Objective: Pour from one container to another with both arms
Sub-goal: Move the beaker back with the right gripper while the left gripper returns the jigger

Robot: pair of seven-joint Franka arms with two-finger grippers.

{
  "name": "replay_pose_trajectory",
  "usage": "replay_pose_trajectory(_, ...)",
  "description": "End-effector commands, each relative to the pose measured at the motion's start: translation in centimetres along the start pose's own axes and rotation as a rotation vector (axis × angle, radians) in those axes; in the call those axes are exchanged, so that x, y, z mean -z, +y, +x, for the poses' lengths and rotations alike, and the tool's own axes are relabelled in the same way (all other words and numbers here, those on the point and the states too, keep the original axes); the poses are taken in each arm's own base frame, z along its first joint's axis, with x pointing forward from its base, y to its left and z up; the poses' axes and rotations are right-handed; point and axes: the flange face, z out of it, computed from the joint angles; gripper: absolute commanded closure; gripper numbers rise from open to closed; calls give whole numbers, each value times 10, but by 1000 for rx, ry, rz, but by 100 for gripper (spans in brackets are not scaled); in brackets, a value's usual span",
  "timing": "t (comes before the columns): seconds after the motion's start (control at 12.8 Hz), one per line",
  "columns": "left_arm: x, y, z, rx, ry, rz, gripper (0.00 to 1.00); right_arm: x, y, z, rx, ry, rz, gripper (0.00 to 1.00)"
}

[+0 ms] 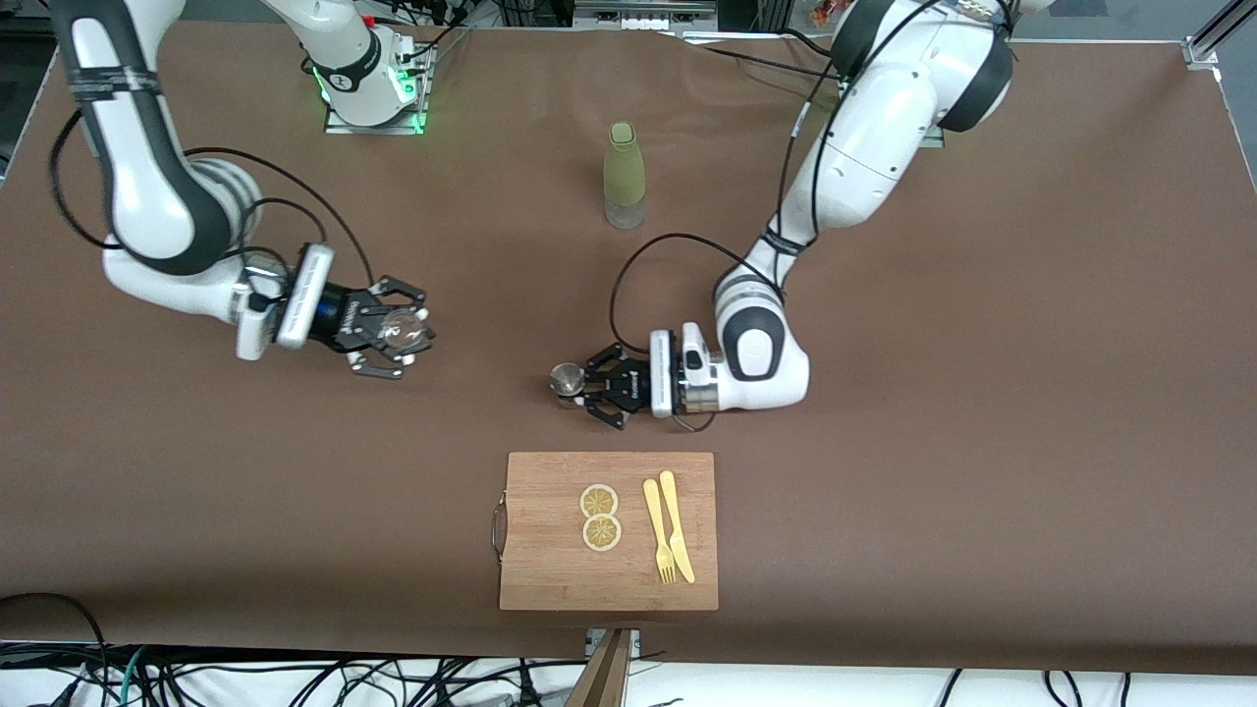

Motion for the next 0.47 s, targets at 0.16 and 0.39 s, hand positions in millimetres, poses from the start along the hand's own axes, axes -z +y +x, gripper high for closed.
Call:
replay_pose_trajectory(0.16,94,-9,4,-50,-19,-74,100,65,15,-86,-65,29,1,87)
replay_pose_trajectory(0.39,168,-20,-1,-65,-14,-106,100,75,17,-160,-16,56,19,86)
